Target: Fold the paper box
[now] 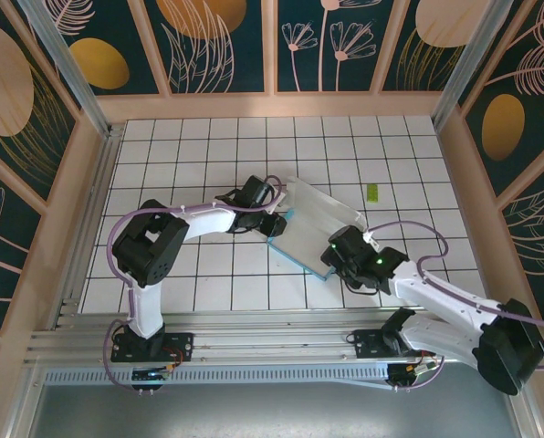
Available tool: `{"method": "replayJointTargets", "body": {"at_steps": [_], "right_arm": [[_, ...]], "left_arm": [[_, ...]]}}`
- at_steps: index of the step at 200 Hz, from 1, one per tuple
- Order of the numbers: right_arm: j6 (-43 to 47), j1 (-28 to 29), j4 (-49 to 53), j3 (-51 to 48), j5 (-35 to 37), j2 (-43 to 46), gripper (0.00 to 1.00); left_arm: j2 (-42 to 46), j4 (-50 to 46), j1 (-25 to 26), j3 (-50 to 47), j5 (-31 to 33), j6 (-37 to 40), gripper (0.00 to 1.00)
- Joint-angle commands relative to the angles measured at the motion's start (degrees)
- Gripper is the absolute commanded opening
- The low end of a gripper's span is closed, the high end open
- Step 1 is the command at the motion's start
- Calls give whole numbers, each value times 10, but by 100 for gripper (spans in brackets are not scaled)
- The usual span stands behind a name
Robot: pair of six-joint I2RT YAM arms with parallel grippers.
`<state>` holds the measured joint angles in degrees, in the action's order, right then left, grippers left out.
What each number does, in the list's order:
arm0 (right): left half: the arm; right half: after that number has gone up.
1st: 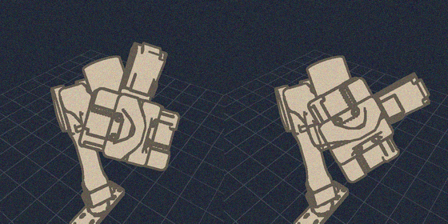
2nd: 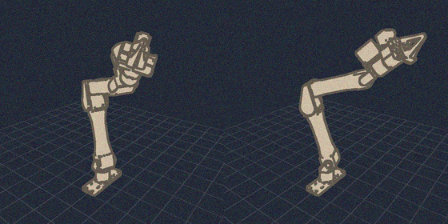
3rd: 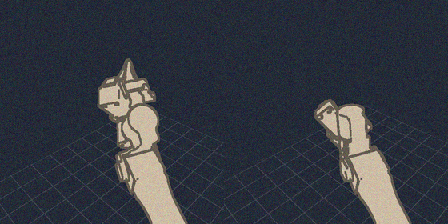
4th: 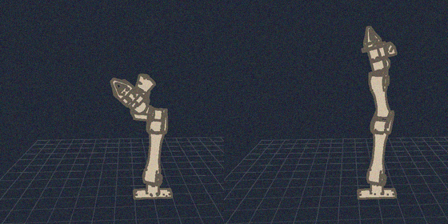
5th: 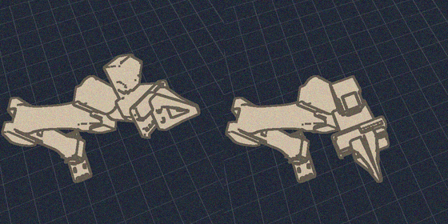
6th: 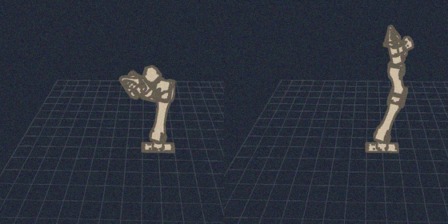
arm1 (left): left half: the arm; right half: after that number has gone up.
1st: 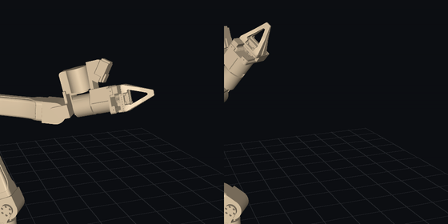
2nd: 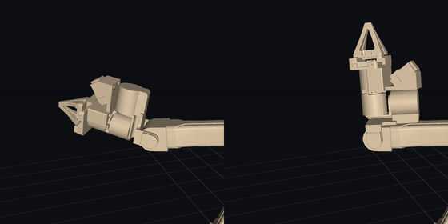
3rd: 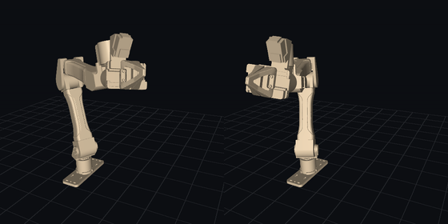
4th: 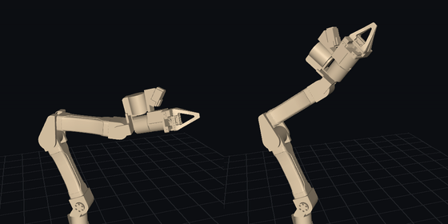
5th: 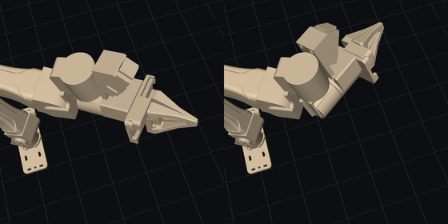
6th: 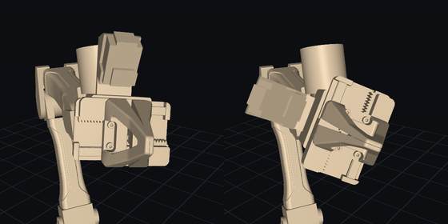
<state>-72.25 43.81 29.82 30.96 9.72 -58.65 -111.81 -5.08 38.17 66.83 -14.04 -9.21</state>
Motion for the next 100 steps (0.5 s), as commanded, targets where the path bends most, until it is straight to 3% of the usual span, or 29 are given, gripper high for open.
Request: {"method": "replayJointTargets", "body": {"at_steps": [1,51,100], "right_arm": [[-43,16,-49,-9,61,-25,62],[-41,34,-92,-3,129,-113,41],[47,49,-138,50,188,-208,24]], "left_arm": [[0,13,4,-13,31,-9,32],[13,35,8,-50,76,-30,22],[50,60,8,-99,159,-79,18]]}}
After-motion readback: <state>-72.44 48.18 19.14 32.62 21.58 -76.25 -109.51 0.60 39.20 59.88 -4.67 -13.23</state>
